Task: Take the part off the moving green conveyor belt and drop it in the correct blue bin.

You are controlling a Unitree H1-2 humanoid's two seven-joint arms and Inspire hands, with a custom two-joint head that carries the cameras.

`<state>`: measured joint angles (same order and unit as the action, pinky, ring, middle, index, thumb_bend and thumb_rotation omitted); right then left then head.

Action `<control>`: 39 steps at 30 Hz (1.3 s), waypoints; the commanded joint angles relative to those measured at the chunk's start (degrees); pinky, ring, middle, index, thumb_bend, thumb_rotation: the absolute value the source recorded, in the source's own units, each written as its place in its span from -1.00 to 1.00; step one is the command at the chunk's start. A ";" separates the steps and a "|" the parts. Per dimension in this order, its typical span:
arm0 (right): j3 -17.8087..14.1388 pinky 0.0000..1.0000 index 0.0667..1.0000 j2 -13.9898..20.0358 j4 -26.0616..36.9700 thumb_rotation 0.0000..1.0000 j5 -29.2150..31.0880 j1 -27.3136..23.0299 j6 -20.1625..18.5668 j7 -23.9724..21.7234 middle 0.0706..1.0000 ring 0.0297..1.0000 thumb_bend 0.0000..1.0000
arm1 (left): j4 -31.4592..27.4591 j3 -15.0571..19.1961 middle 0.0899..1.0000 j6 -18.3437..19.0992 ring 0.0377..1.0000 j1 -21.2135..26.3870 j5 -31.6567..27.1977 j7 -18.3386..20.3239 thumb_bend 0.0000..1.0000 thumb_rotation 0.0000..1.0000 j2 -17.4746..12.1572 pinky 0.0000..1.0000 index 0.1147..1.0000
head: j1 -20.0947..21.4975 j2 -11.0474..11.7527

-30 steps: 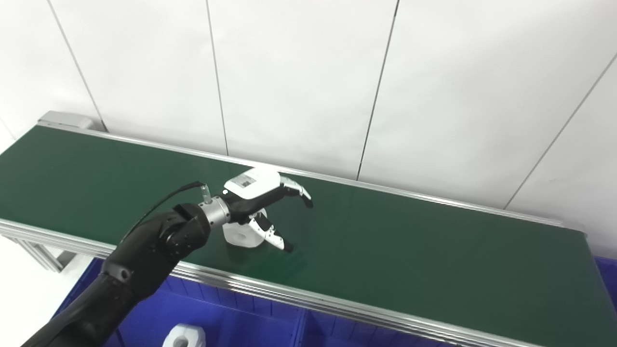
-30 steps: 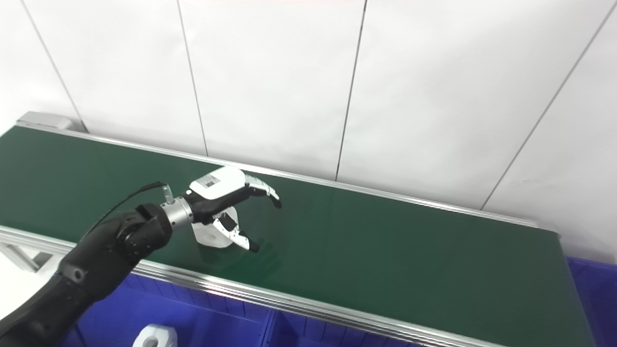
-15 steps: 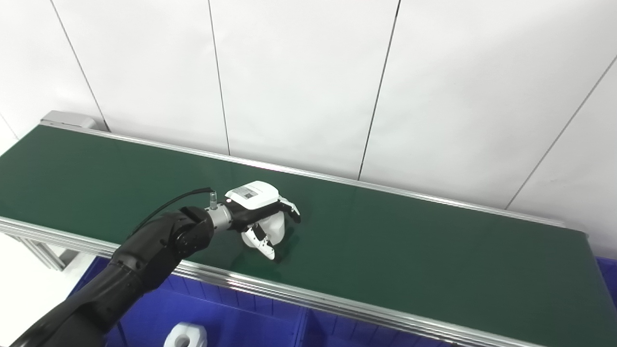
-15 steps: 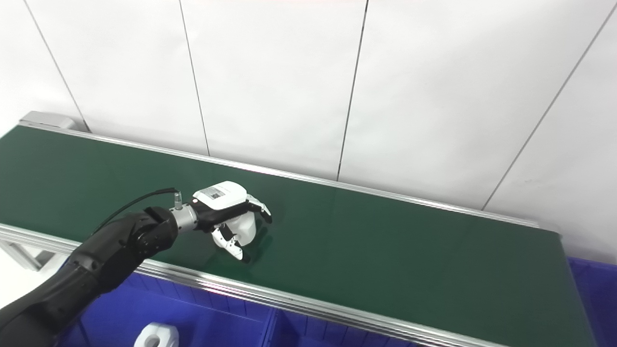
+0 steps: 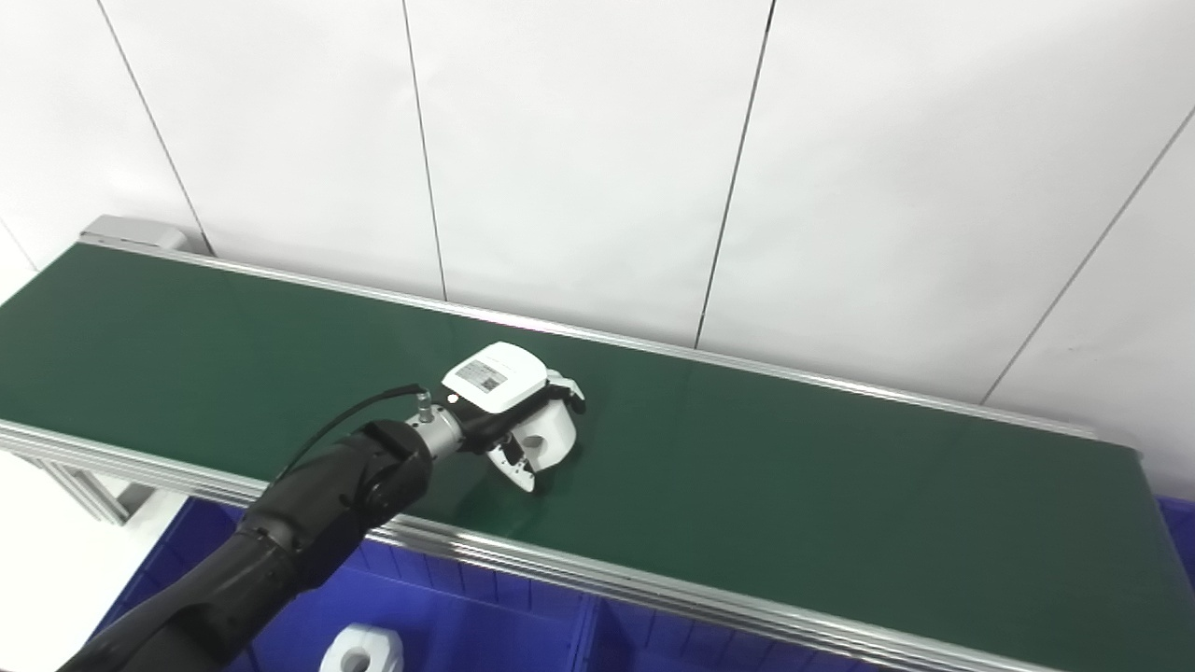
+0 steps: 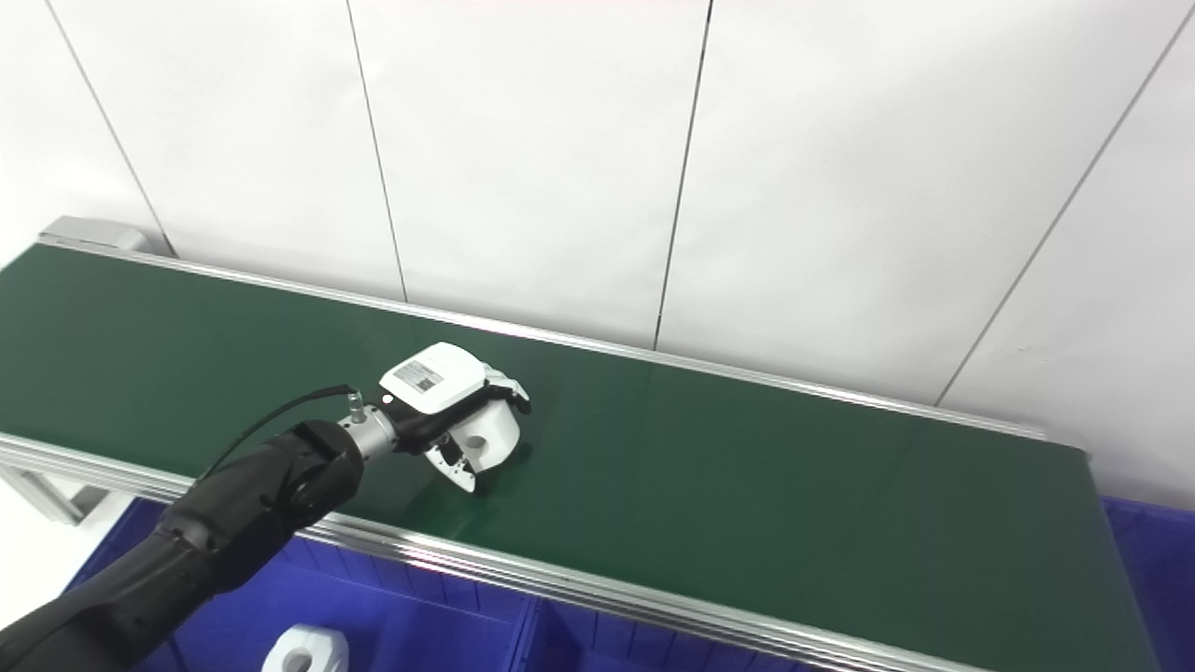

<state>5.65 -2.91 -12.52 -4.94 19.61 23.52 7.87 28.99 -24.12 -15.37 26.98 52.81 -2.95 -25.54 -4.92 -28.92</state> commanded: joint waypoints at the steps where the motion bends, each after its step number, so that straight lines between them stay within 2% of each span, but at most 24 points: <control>1: 0.15 0.81 0.90 -0.20 1.31 1.00 0.22 -0.10 3.36 -0.14 0.82 0.79 -0.13 | -0.47 -0.18 0.11 2.04 0.06 1.95 -0.01 2.65 0.26 -0.73 -1.99 0.01 0.02 | -0.03 -0.08; 3: 0.16 0.80 0.90 -0.28 1.39 1.00 0.72 -0.13 3.35 -0.33 0.82 0.79 -0.12 | -0.97 -0.63 -0.13 2.32 -0.22 2.03 0.13 4.05 0.08 -0.84 -2.27 -0.28 -0.12 | 0.05 -0.15; 4: 0.17 0.79 0.89 -0.30 1.42 1.00 0.84 -0.14 3.36 -0.36 0.81 0.78 -0.11 | -1.23 -0.79 -0.21 2.64 -0.29 1.99 0.16 4.81 0.05 -0.86 -2.33 -0.36 -0.15 | 0.05 -0.15; 6: 0.16 0.77 0.88 -0.39 1.54 1.00 0.70 -0.06 3.38 -0.21 0.80 0.77 -0.08 | -1.54 -1.11 -0.30 2.75 -0.40 1.86 0.23 5.48 0.03 -0.88 -2.44 -0.47 -0.16 | 0.08 -0.23; 8: 0.15 0.77 0.88 -0.41 1.58 1.00 0.64 0.00 3.38 -0.16 0.80 0.77 -0.06 | -1.99 -1.41 -0.33 3.09 -0.43 1.75 0.15 6.48 0.03 -0.88 -2.48 -0.49 -0.16 | 0.10 -0.34; 9: 0.20 0.76 0.88 -0.36 1.61 1.00 0.75 0.03 3.38 -0.27 0.80 0.77 -0.07 | -2.28 -1.59 -0.40 3.37 -0.49 1.78 0.11 7.35 0.03 -0.88 -2.50 -0.54 -0.16 | 0.11 -0.38; 15: 0.15 0.73 0.89 -0.42 1.59 1.00 0.57 0.04 3.37 -0.21 0.80 0.76 -0.07 | -5.17 -2.95 -0.52 6.34 -0.58 2.78 0.73 15.27 0.03 -0.87 -2.99 -0.64 -0.18 | 0.02 -0.47; 20: 0.19 0.73 0.88 -0.43 1.63 1.00 0.92 0.02 3.34 -0.54 0.79 0.76 -0.07 | -8.74 -3.81 -0.44 9.16 -0.53 3.32 2.15 20.31 0.03 -0.87 -3.28 -0.61 -0.17 | 0.03 -0.61; 23: 0.27 0.73 0.89 -0.49 1.70 1.00 1.03 0.08 3.28 -0.69 0.80 0.76 -0.07 | -10.74 -4.14 -0.50 9.95 -0.58 3.38 2.93 21.62 0.03 -0.87 -3.40 -0.65 -0.18 | 0.11 -0.75; 26: 0.41 0.72 0.88 -0.47 1.90 1.00 0.78 0.16 3.33 -0.75 0.79 0.75 -0.07 | -13.35 -3.95 -0.44 10.47 -0.52 3.18 3.18 22.89 0.03 -0.87 -3.64 -0.60 -0.17 | -0.24 -1.34; 27: 0.40 0.71 0.89 -0.48 2.05 1.00 0.82 0.21 3.26 -0.88 0.80 0.75 -0.07 | -14.31 -3.80 -0.48 10.52 -0.55 3.13 2.97 23.30 0.04 -0.87 -3.73 -0.63 -0.18 | -0.24 -1.34; 30: 0.49 0.71 0.92 -0.28 2.83 1.00 0.01 0.36 3.27 -0.89 0.81 0.76 -0.12 | -18.63 -2.94 -0.51 11.00 -0.58 2.86 1.95 25.82 0.04 -0.87 -4.15 -0.65 -0.18 | -1.24 -3.04; 31: 0.51 0.71 0.93 -0.15 2.98 1.00 0.01 0.36 3.30 -1.00 0.82 0.76 -0.12 | -21.14 -2.54 -0.50 11.55 -0.57 2.65 1.66 27.31 0.04 -0.87 -4.36 -0.64 -0.17 | -1.36 -3.21; 32: 0.45 0.72 0.93 -0.05 3.30 1.00 0.09 0.36 3.23 -1.16 0.82 0.76 -0.11 | -23.41 -2.11 -0.47 12.04 -0.54 2.50 1.26 28.65 0.04 -0.87 -4.52 -0.61 -0.17 | -2.21 -4.62; 33: 0.41 0.72 0.93 0.00 3.53 1.00 0.16 0.36 3.17 -1.28 0.82 0.76 -0.10 | -24.89 -1.78 -0.44 12.37 -0.52 2.39 1.06 29.61 0.04 -0.87 -4.59 -0.59 -0.17 | -2.21 -4.62; 35: 0.19 0.74 0.92 -0.06 4.38 1.00 0.59 0.26 2.76 -1.45 0.82 0.77 -0.08 | -29.88 -0.40 -0.44 13.27 -0.53 1.68 -0.58 32.04 0.04 -0.87 -4.73 -0.60 -0.16 | -3.74 -7.37; 36: 0.14 0.77 0.92 -0.15 4.82 1.00 0.64 0.28 2.48 -1.44 0.82 0.78 -0.07 | -31.95 0.15 -0.45 13.56 -0.53 1.22 -1.14 32.98 0.04 -0.87 -4.81 -0.61 -0.17 | -3.74 -7.37; 37: 0.09 0.79 0.92 -0.17 5.46 1.00 0.59 0.33 2.05 -1.49 0.82 0.79 -0.07 | -33.94 0.57 -0.45 13.99 -0.53 0.87 -1.46 34.12 0.04 -0.87 -4.87 -0.60 -0.17 | -4.22 -8.70; 38: 0.06 0.80 0.92 -0.21 6.01 1.00 0.61 0.40 1.59 -1.54 0.83 0.79 -0.06 | -35.56 0.90 -0.44 14.34 -0.52 0.47 -1.52 35.18 0.04 -0.87 -4.91 -0.60 -0.17 | -4.30 -8.92; 39: 0.06 0.81 0.92 -0.21 7.08 1.00 0.95 0.58 0.28 -1.80 0.83 0.80 -0.04 | -37.18 1.22 -0.43 14.76 -0.51 0.00 -1.58 36.26 0.04 -0.87 -4.89 -0.59 -0.16 | -5.01 -10.51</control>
<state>5.73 -2.87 -8.13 -4.27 20.00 23.32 6.88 -5.47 -24.08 -1.89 26.55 51.50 32.38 -29.19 -9.84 -39.36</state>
